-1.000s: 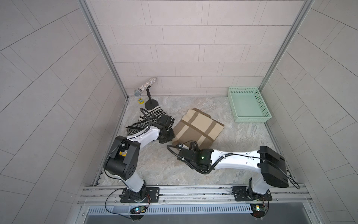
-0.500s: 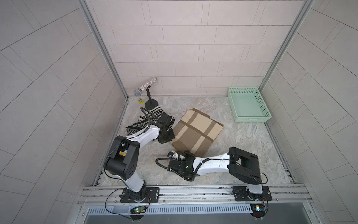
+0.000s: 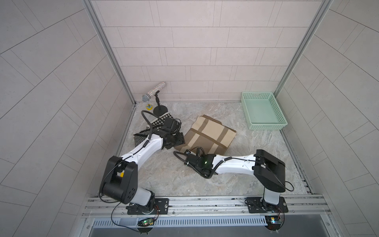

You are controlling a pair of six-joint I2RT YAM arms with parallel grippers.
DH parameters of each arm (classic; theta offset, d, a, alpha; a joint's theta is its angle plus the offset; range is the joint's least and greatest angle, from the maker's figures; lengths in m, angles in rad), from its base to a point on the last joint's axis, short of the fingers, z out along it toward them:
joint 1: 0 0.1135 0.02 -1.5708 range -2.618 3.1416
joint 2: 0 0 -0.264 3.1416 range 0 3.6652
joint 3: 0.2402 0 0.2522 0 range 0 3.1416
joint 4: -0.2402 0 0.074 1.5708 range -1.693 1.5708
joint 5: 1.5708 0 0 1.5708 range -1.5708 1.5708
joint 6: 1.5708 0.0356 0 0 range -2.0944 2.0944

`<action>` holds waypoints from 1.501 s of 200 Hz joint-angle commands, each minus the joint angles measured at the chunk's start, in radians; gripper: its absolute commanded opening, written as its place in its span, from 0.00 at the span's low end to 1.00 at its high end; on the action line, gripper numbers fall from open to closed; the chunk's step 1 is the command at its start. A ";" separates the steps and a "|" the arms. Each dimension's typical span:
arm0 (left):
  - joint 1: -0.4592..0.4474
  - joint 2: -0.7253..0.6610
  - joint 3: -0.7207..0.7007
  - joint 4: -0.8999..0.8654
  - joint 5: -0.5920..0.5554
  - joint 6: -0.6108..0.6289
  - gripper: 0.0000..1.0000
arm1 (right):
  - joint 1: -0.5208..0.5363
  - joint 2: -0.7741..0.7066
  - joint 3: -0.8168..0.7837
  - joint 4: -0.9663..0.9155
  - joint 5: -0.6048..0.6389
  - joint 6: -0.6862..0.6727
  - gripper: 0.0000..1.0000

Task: Roll up the scarf and place it into the basket
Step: Roll the scarf at the center of the board.

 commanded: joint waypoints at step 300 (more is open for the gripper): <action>-0.141 0.417 -0.342 1.011 0.151 0.017 0.00 | -0.348 -0.259 -0.045 -0.201 -0.396 0.057 0.50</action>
